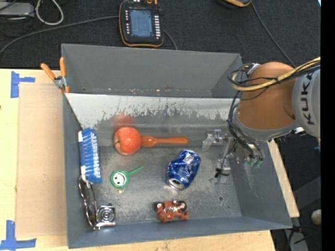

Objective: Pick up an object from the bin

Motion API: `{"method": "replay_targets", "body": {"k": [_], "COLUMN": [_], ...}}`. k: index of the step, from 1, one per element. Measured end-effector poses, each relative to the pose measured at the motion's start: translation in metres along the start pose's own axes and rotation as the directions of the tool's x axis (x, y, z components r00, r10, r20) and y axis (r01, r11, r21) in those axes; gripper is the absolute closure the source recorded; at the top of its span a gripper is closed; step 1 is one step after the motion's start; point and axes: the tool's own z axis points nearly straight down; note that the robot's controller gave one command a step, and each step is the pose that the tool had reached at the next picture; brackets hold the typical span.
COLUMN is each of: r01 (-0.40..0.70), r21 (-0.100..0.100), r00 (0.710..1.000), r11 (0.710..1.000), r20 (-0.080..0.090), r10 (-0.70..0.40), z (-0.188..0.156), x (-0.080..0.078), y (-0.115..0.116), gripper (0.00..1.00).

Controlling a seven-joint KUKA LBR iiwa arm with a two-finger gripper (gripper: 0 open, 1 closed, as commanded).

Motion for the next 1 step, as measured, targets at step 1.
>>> {"method": "replay_targets", "body": {"k": [1], "r01": [0.002], "r21": [0.001], "r00": [1.000], "r11": [1.000], "r20": [0.008], "r10": [-0.002], "z": [-0.0045], "x": [-0.0016], "y": [0.0002], "gripper": [0.00]}}
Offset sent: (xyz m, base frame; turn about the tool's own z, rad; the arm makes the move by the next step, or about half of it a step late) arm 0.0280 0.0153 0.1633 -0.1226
